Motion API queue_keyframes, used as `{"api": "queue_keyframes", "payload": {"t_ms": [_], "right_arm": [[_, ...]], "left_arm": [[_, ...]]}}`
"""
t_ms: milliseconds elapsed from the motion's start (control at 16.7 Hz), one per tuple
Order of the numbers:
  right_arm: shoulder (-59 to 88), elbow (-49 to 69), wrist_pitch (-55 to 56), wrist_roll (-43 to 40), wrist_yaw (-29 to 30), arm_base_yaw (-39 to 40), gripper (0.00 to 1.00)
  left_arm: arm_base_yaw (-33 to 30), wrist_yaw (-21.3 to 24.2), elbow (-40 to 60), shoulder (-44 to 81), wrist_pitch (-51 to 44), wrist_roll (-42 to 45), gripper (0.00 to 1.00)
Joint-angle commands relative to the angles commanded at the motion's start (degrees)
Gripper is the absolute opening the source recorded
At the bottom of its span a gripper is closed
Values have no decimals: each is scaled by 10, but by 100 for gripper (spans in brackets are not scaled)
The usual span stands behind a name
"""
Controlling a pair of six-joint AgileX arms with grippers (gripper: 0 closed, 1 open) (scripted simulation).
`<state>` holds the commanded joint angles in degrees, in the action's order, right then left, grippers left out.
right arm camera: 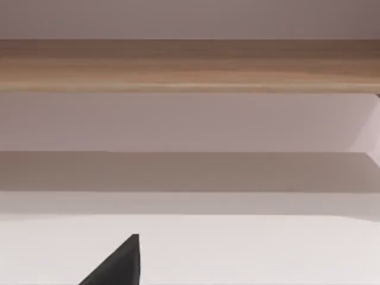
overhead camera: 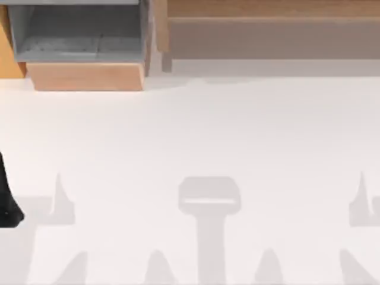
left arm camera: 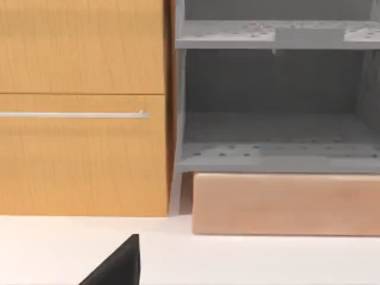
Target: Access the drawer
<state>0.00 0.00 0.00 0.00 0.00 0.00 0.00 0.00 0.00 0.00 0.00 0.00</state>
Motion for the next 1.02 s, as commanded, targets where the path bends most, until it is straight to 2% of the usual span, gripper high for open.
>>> {"api": "queue_keyframes", "payload": {"t_ms": [180,300,1020], "right_arm": [[0,0,0,0,0,0,100],[0,0,0,0,0,0,100],[0,0,0,0,0,0,100]], "left_arm": [[-8,-8,8,7,7,1,100],[-39,-39,37,39,30,2,100],[-345,-342,262,469,192,8,100]]}}
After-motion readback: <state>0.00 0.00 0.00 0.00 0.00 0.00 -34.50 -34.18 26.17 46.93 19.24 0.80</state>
